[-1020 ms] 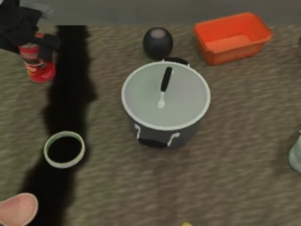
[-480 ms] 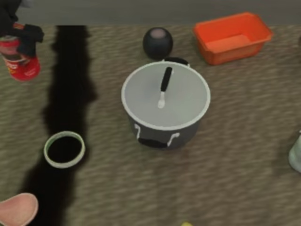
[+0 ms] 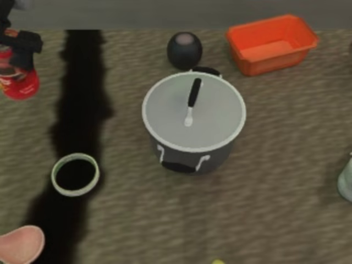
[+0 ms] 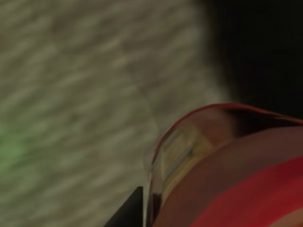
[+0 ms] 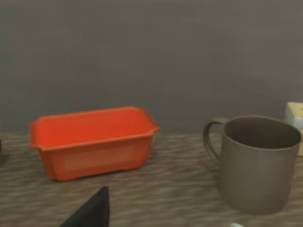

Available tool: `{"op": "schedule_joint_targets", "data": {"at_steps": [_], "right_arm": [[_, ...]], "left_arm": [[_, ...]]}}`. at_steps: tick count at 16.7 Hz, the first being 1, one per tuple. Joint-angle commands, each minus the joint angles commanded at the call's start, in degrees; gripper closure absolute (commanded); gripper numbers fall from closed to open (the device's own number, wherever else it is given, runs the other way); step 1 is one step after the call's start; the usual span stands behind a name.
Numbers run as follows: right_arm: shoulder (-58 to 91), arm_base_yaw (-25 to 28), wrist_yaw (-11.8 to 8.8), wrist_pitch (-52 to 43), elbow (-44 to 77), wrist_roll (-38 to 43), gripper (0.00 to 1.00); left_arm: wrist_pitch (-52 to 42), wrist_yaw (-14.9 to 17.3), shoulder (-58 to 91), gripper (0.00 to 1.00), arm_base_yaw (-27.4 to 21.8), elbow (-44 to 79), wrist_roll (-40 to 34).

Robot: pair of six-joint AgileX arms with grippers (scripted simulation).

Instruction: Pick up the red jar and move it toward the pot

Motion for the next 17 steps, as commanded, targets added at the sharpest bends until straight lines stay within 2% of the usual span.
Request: {"op": "schedule_joint_targets", "data": {"at_steps": [4,12,15,17], "right_arm": [[0.0,0.0,0.0,0.0,0.0,0.0,0.0],[0.0,0.0,0.0,0.0,0.0,0.0,0.0],[0.0,0.0,0.0,0.0,0.0,0.0,0.0],[0.0,0.0,0.0,0.0,0.0,0.0,0.0]], "left_arm": [[1.8,-1.4,-0.9,1.0,-2.3,-2.7,-4.0],[12.7,-9.1,-6.6,1.0,-16.6,-19.0,-31.4],[15.7,-11.2,-8.4,1.0,-20.3,-23.4,-37.4],[16.3,-11.6,-8.7,1.0,-21.0,-24.3,-38.3]]}}
